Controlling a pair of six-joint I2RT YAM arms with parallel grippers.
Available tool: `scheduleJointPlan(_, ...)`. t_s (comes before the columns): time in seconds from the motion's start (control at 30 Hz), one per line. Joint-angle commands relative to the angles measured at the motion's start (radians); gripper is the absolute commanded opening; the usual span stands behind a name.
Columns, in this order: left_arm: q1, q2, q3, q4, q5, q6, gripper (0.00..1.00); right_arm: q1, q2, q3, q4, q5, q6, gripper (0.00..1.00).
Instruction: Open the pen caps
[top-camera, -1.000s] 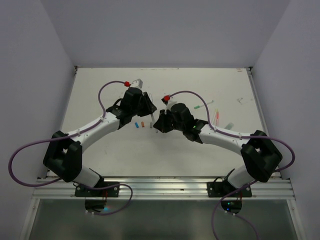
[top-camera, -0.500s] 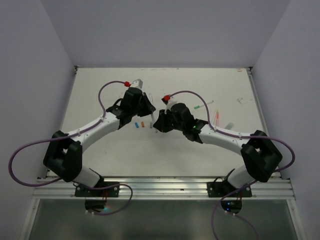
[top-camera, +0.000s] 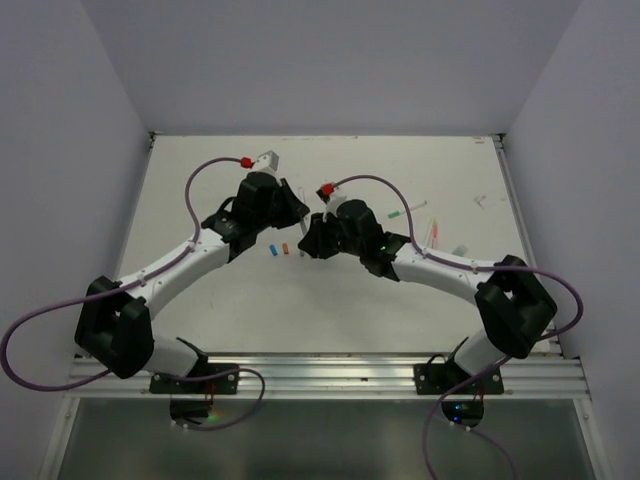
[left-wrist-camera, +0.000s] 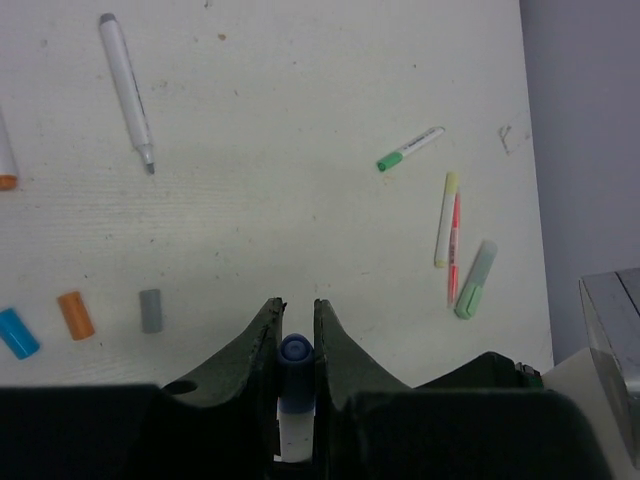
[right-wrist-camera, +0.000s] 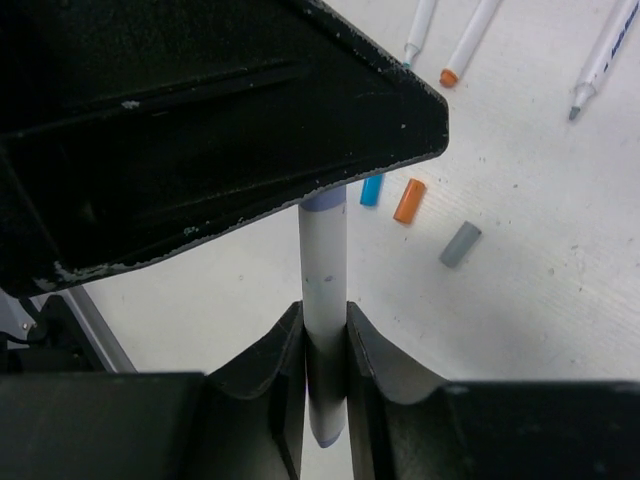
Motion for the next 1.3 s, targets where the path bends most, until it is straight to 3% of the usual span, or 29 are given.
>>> scheduleJointPlan(0.0, -0.004, -0.051, -0.007, 0.042, -0.036, -0.021, 0.00, 0.004, 0.000, 0.056, 0.049, -0.022, -0.008, 0.14)
scheduleJointPlan(0.07, -0.004, -0.064, -0.008, 0.037, -0.066, -0.022, 0.00, 0.003, -0.003, 0.056, 0.041, -0.028, -0.013, 0.00)
scheduleJointPlan(0.83, 0.113, -0.144, 0.165, 0.350, -0.342, -0.082, 0.00, 0.016, -0.102, -0.208, 0.021, -0.037, -0.022, 0.00)
scheduleJointPlan(1.27, 0.188, -0.034, 0.381, 0.382, -0.414, -0.155, 0.00, 0.041, -0.083, -0.214, 0.003, -0.038, -0.057, 0.00)
